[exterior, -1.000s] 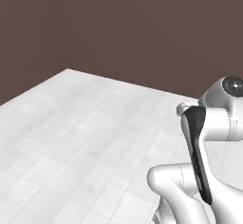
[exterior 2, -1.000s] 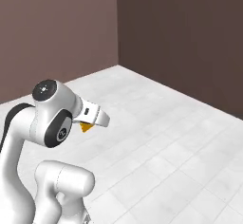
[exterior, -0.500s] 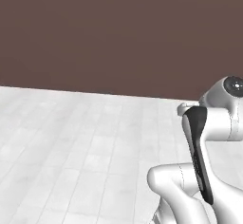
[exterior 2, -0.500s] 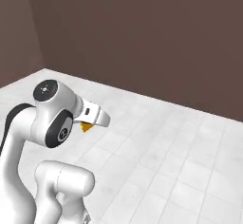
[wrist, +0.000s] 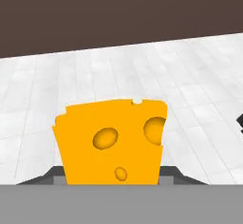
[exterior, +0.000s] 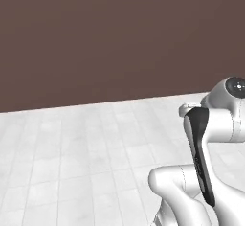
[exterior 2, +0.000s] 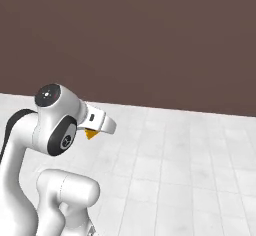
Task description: Take the cheese, steak, and corn from the fridge and place them on the plate on the dining counter to create an appetizer plate.
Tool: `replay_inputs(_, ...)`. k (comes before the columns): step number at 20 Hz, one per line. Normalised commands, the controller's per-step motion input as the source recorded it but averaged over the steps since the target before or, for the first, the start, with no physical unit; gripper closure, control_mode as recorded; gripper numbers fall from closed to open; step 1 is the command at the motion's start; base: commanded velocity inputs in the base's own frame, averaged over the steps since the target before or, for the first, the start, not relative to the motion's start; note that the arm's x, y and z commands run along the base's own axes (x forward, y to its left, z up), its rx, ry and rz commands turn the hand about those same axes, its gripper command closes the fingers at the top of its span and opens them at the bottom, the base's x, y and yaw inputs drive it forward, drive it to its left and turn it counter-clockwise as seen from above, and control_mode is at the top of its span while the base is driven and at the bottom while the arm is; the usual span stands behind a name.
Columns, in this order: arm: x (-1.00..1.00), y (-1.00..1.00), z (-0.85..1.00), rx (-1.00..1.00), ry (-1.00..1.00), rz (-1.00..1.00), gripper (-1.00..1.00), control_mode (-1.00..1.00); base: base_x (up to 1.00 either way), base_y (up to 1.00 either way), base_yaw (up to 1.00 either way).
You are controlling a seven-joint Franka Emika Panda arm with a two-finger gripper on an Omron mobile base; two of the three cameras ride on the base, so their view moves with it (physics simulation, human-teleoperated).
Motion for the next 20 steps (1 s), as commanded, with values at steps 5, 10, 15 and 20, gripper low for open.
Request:
replay_inputs(5, 0.00, 0.00, 0.00, 0.00, 0.00, 0.00, 1.00, 1.00, 0.50, -0.40, -0.52)
replay_inputs(10, 0.00, 0.00, 0.00, 0.00, 0.00, 0.00, 1.00, 1.00, 0.70, -0.09, -0.51)
replay_inputs(15, 0.00, 0.00, 0.00, 0.00, 0.00, 0.00, 1.00, 1.00, 0.95, 0.21, -0.46)
replay_inputs(20, 0.00, 0.00, 0.00, 0.00, 0.00, 0.00, 1.00, 1.00, 1.00, 0.27, -0.42)
